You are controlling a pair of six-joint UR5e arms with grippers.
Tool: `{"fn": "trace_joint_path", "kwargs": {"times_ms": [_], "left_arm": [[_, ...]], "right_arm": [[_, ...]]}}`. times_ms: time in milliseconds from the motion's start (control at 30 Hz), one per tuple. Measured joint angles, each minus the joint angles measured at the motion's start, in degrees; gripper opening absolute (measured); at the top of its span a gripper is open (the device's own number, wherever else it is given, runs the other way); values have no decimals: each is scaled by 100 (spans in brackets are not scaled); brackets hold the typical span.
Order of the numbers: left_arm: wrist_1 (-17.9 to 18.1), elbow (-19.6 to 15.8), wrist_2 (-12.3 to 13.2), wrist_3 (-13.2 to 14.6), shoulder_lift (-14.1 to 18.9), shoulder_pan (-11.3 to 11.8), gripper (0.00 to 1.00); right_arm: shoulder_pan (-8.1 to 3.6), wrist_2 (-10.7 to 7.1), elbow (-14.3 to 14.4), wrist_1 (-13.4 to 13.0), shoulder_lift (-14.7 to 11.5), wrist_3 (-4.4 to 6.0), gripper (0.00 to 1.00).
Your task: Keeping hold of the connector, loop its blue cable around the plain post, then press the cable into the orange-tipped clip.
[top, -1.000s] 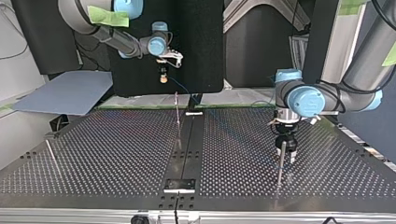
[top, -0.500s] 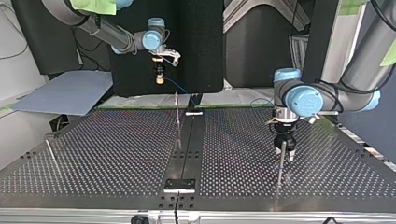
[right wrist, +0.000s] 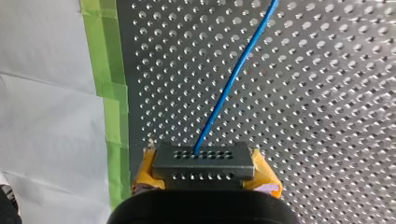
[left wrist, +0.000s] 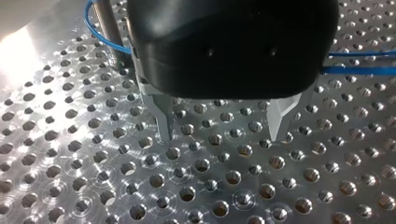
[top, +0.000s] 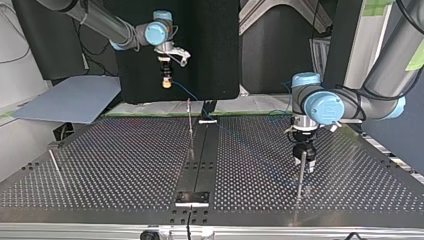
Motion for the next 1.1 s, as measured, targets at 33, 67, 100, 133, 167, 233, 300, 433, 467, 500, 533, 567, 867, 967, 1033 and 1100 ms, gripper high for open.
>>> {"fn": "trace_joint_path", "kwargs": {"times_ms": [33,67,100,133,167,233,300,433,467,500,533,567,867,967,1033,1100], "left_arm": [[0,0,-8,1,-2,0,98],[0,0,-13,1,-2,0,98],[0,0,-16,2,-2,1,98],[0,0,-20,3,-1,1,98],[0,0,-23,5,-1,1,98],[0,0,-27,8,0,1,98],[-1,0,-26,9,0,3,98],[-19,0,-22,-14,1,3,98],[-21,0,-21,-32,1,4,98],[-21,0,-19,-58,1,7,98],[-21,0,-21,-101,1,13,98],[-23,0,-24,-130,1,17,98],[-66,-65,-128,-384,0,69,98],[-35,-133,-146,-477,1,102,98],[-29,-161,-151,-531,1,124,98],[-39,-176,-159,-566,1,145,98]], "right_arm": [[3,-1,66,-21,-66,-4,0],[3,-3,115,-43,-115,-5,0],[2,-6,163,-69,-163,-7,0],[-2,-12,224,-100,-226,-8,0],[-8,-16,261,-120,-271,-9,0],[-22,-24,313,-154,-372,-10,0],[-32,-29,333,-168,-427,-10,0],[-46,-30,350,-183,-471,-20,0],[-50,-30,352,-185,-473,-29,0],[-56,-29,351,-186,-475,-40,0],[-63,-30,351,-188,-475,-51,0],[-67,-30,351,-189,-474,-57,0],[-75,-41,358,-176,-458,-112,0],[-75,-41,366,-176,-455,-120,0],[-80,-41,375,-175,-450,-138,0],[-82,-41,380,-174,-449,-153,0]]}}
